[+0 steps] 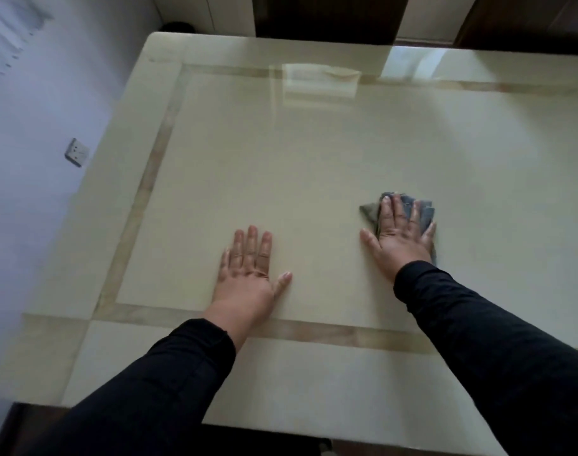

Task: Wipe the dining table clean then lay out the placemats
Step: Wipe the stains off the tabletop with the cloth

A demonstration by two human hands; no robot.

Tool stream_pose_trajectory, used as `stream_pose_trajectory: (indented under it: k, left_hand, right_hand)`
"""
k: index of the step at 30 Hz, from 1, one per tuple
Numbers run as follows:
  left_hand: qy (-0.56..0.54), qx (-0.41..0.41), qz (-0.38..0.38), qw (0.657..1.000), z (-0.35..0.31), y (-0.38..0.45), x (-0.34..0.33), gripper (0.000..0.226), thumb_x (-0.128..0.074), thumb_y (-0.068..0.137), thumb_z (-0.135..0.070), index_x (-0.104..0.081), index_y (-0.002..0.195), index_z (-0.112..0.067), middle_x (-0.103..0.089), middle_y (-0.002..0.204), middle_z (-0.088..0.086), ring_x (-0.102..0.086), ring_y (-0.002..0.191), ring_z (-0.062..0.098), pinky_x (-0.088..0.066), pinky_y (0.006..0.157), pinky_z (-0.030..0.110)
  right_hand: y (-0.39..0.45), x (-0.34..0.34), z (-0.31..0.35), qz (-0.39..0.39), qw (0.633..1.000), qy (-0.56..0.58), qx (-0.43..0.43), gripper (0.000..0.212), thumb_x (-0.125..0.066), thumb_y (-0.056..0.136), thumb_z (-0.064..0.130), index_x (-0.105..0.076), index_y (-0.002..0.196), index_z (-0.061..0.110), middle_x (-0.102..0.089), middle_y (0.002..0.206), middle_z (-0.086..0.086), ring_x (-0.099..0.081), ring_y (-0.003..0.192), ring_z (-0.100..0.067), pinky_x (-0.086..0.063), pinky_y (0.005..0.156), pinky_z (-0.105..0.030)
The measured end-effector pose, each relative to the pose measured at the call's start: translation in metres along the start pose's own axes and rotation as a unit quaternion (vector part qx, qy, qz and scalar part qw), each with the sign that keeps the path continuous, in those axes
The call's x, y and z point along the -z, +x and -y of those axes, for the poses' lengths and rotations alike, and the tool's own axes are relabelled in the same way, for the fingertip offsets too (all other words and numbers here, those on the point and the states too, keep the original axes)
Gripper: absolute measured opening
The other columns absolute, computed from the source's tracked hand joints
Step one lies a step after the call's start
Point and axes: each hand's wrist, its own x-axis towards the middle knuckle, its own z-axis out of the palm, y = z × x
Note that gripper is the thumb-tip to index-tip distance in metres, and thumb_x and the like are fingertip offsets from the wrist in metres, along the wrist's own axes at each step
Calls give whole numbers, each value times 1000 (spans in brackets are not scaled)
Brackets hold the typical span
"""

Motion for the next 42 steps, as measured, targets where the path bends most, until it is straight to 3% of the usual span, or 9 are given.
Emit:
stream_pose_trajectory:
  k: [6, 11, 16, 23, 26, 30, 34, 38, 42]
  left_hand:
    - [-20, -17, -44, 999, 4, 2, -12, 89, 4, 77, -75, 36, 147, -30, 44, 154, 0, 39, 143, 21, 17, 119, 44]
    - [-14, -6, -39, 999, 1, 4, -7, 87, -11, 90, -74, 32, 150, -28, 44, 154, 1, 39, 143, 23, 14, 121, 46]
    - [-31, -23, -31, 999, 6, 1, -6, 85, -23, 97, -66, 31, 151, -28, 44, 154, 1, 42, 141, 22, 17, 119, 46]
    - [-57, -61, 11, 996, 13, 3, 1, 85, -33, 100, -57, 26, 153, -27, 41, 156, 2, 39, 142, 23, 17, 119, 45]
    - [-107, -135, 6, 985, 41, 1, 16, 78, -43, 102, -38, 8, 159, -23, 22, 164, 0, 22, 150, 17, 7, 123, 35]
    - [-203, -151, -105, 962, 83, -12, 25, 59, -43, 103, -16, -22, 158, -12, -14, 166, 4, -5, 153, 13, 0, 119, 19]
    - [-178, -118, -110, 971, 114, -14, 20, 62, -42, 101, -15, -18, 158, -11, -12, 166, 6, -3, 154, 17, -3, 123, 26]
    - [-122, -105, -64, 985, 148, -16, 13, 71, -42, 101, -20, -3, 160, -20, 6, 167, -2, 8, 153, 14, -6, 125, 35]
    - [-117, -145, -49, 981, 173, -21, 11, 73, -44, 103, -25, 1, 160, -19, 12, 166, -2, 14, 152, 13, -2, 124, 34]
  right_hand:
    - [-23, -17, 81, -12, 981, -39, 190, 74, -18, 97, 63, 11, 157, 29, 21, 163, 9, 24, 149, -26, 10, 118, -59]
    - [-28, -16, 42, -9, 937, -79, 341, 72, -17, 95, 68, -1, 158, 36, 3, 165, 16, 13, 152, -17, -3, 120, -56]
    - [6, -8, 79, -21, 989, -32, 141, 75, -8, 92, 65, 10, 156, 31, 17, 164, 10, 21, 150, -21, 14, 117, -54]
    - [-77, -42, 65, -28, 953, -56, 297, 66, -20, 99, 60, -8, 158, 35, -3, 165, 15, 5, 153, -15, -9, 120, -55]
    - [-70, -39, 57, -37, 981, -53, 185, 67, -12, 96, 63, 3, 157, 38, 7, 165, 16, 14, 151, -13, -2, 120, -58]
    - [-50, -35, 133, -20, 999, 23, -26, 74, -17, 99, 60, 15, 156, 26, 25, 163, 6, 27, 148, -26, 13, 117, -60]
    - [-77, -53, 202, -23, 992, -2, 124, 75, -21, 98, 61, 13, 156, 28, 24, 162, 8, 27, 148, -25, 14, 117, -57]
    - [-98, -61, 178, -28, 965, -46, 257, 72, -24, 95, 63, -5, 158, 34, 1, 165, 15, 8, 153, -18, -7, 120, -56]
    - [-49, -42, 182, -27, 991, -37, 128, 70, -13, 96, 64, 5, 157, 35, 11, 165, 13, 18, 151, -17, 7, 120, -53]
